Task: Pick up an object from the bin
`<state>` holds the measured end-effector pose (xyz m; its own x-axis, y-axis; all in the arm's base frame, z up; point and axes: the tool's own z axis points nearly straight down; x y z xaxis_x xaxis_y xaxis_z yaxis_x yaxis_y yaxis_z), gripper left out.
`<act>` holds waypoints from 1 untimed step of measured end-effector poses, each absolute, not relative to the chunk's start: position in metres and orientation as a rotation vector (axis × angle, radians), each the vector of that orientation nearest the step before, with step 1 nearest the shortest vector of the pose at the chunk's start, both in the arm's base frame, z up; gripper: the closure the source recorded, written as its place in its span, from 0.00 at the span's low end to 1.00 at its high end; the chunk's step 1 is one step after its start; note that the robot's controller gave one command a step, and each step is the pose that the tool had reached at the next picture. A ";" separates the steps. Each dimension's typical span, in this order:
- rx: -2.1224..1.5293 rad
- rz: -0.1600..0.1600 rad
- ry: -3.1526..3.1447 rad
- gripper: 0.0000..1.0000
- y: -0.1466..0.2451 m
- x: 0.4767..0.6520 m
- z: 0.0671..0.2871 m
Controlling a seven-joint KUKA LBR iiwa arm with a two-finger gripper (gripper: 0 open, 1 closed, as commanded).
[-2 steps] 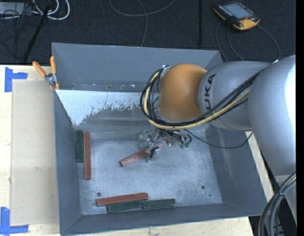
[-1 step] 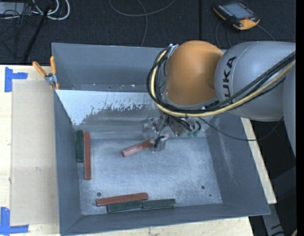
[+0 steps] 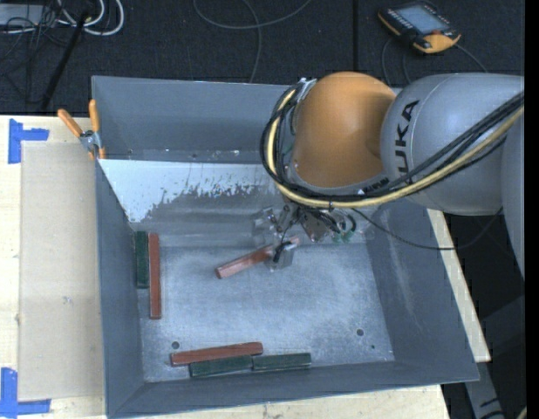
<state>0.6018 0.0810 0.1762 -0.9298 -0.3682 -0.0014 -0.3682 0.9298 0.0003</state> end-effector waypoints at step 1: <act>-0.581 0.001 3.094 1.00 0.089 0.576 0.228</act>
Offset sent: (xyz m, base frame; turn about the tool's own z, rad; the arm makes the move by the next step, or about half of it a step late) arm -0.0307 -0.0471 0.1474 0.0449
